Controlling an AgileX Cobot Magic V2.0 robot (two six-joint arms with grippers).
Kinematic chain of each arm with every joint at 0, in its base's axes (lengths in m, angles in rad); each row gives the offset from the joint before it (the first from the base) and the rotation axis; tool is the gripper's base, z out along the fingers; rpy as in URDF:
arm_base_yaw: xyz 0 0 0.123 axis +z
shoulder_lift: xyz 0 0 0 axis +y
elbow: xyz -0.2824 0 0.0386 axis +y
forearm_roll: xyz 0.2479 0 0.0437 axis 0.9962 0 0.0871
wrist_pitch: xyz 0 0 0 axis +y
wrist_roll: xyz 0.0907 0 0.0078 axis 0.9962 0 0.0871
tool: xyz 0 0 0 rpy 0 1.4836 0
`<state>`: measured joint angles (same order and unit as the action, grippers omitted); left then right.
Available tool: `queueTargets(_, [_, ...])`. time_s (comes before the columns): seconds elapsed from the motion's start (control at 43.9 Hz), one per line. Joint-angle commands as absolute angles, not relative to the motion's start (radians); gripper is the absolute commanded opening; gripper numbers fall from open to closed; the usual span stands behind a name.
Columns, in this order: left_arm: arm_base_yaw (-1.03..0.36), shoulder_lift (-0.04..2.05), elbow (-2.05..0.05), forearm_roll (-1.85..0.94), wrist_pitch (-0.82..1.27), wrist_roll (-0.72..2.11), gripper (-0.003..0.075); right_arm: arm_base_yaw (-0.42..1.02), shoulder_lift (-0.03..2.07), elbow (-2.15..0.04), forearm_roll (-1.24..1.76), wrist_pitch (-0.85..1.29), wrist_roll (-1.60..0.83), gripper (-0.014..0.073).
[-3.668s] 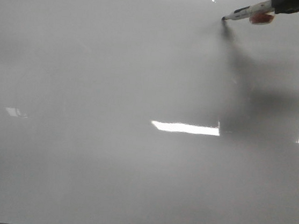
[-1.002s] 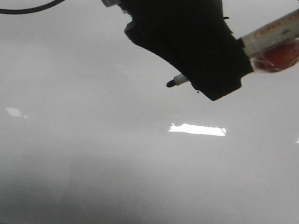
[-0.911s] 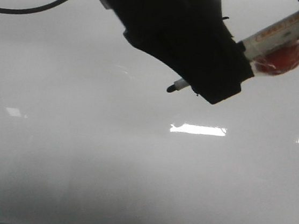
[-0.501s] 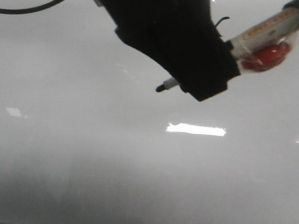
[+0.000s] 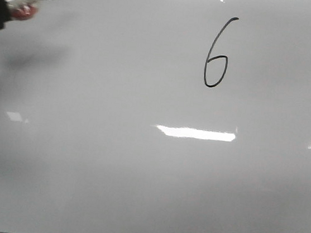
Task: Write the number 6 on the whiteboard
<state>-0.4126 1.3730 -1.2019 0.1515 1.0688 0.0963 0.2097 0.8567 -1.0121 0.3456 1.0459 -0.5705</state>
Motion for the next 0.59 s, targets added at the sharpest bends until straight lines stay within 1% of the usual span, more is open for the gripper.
queueTargets(0.0, [-0.293, 1.299, -1.172, 0.167, 0.996, 0.066, -0.002, 0.204, 0.848, -1.041, 0.361, 1.0, -0.57, 0.0591])
queueTargets(0.091, [-0.178, 1.269, -1.112, 0.162, 0.915, 0.065, -0.002, 0.204, 0.85, -1.041, 0.361, 0.998, -0.57, 0.0591])
queueTargets(0.273, [-0.008, 1.264, -1.01, 0.066, 0.682, 0.04, -0.002, 0.204, 0.852, -1.041, 0.361, 0.98, -0.57, 0.0591])
queueTargets(0.342, [0.029, 1.269, -0.975, -0.006, 0.581, 0.04, -0.002, 0.204, 0.852, -1.041, 0.361, 0.978, -0.57, 0.0591])
queueTargets(0.433, [0.043, 1.29, -0.948, -0.018, 0.458, 0.04, -0.002, 0.204, 0.854, -1.041, 0.361, 0.977, -0.57, 0.0591])
queueTargets(0.57, [0.043, 1.34, -0.944, -0.018, 0.365, 0.04, -0.002, 0.204, 0.855, -1.041, 0.361, 0.978, -0.57, 0.0591])
